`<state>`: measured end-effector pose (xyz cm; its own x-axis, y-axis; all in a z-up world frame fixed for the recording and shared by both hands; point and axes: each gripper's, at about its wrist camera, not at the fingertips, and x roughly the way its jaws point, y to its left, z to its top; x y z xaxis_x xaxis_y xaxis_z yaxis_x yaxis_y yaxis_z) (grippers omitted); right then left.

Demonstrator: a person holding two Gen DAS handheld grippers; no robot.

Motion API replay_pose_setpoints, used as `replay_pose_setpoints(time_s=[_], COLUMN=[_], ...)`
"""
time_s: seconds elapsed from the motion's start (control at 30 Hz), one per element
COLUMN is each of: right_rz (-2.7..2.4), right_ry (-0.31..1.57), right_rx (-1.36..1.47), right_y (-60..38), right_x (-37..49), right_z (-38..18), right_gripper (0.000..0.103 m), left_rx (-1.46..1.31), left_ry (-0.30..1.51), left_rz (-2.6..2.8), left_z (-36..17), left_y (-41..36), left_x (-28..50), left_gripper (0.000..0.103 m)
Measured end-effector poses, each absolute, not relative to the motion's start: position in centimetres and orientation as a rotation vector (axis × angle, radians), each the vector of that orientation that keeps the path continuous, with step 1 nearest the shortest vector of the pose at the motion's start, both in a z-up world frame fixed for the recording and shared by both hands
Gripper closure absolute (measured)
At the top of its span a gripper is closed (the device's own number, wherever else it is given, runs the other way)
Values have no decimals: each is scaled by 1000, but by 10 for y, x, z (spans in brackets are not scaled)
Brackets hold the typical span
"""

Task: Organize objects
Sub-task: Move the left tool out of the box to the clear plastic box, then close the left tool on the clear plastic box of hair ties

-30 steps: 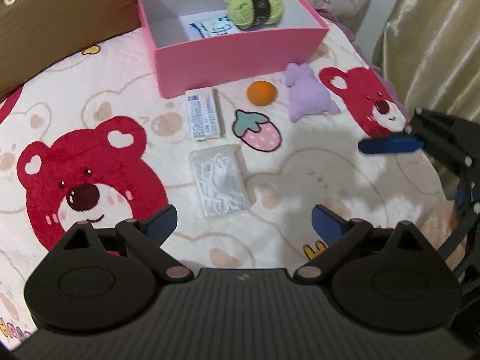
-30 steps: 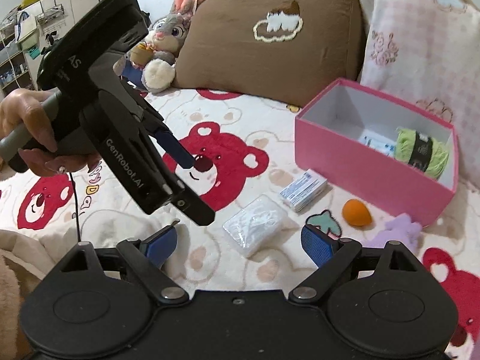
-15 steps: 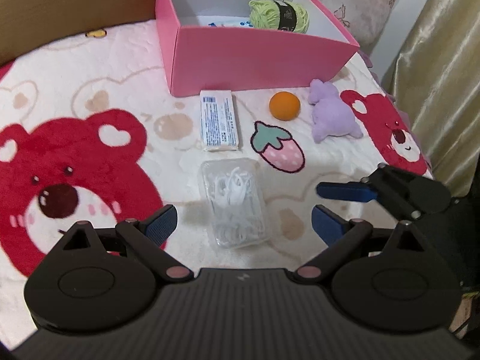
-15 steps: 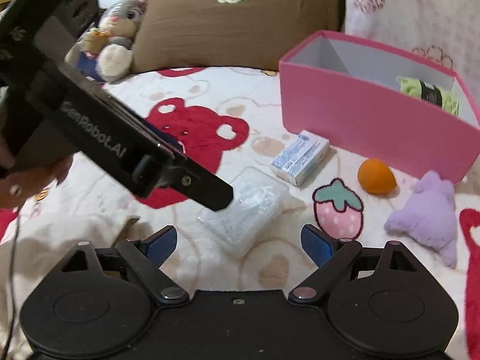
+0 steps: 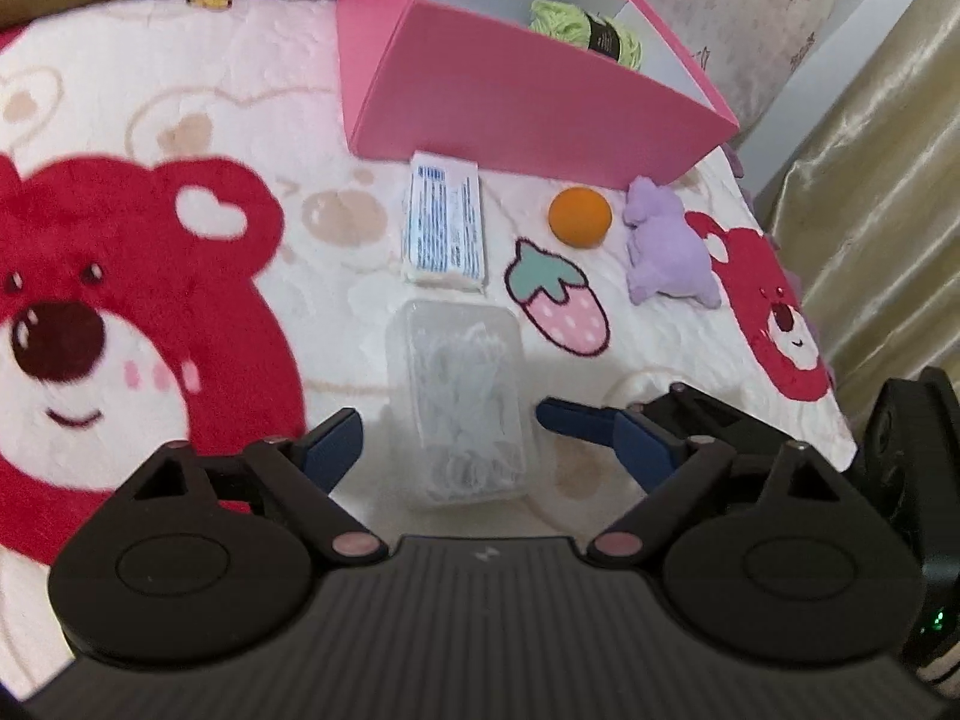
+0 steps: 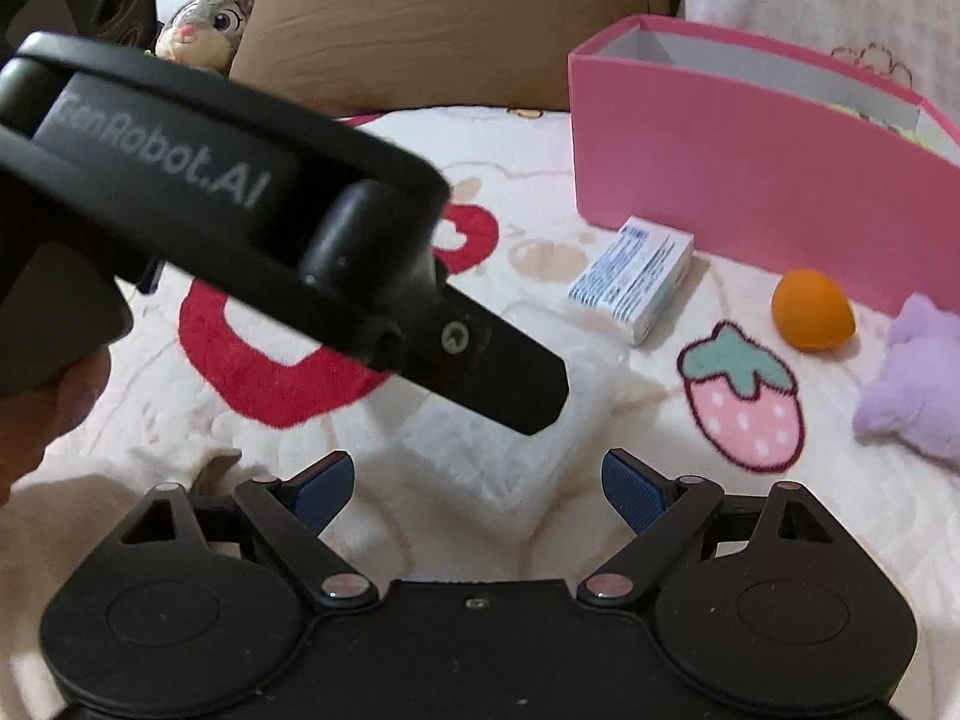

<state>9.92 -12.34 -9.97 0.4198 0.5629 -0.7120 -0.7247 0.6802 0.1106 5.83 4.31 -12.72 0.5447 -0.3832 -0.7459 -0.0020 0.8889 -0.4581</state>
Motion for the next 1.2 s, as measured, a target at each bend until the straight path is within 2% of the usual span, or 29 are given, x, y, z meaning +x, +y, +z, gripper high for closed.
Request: replay_pose_setpoints(time_s=[0.07, 0.13, 0.23, 0.33, 0.63, 0.7, 0.77, 0.93, 1.2], right_rz=[805, 803, 795, 782, 757, 749, 748, 727, 729], right_ry=[807, 815, 812, 771, 840, 850, 853, 840, 805], right_rx=[-217, -205, -191, -234, -167, -146, -138, -166, -198], right_y=[-123, -123, -127, -131, -141, -144, -141, -141, -151], right_x=[103, 106, 108, 99, 105, 105, 107, 101, 91], right_z=[-101, -102, -100, -95, -97, -100, -104, -99, -77], right_gripper=[11, 12, 22, 22, 23, 30, 33, 33, 34], left_rx=[-449, -469, -552, -617, -553, -540, -549, -574, -562], left_ry=[958, 944, 946, 939, 972, 991, 1000, 983, 972], left_rz=[-240, -237, -253, -278, -206, -191, -175, -169, -182], left_z=[-131, -133, -138, -137, -141, -144, -149, -150, -132], left_y=[43, 45, 50, 53, 38, 34, 32, 32, 22], left_x=[58, 58, 60, 59, 59, 60, 60, 58, 46], left_gripper=[25, 39, 42, 47, 49, 49, 49, 52, 52])
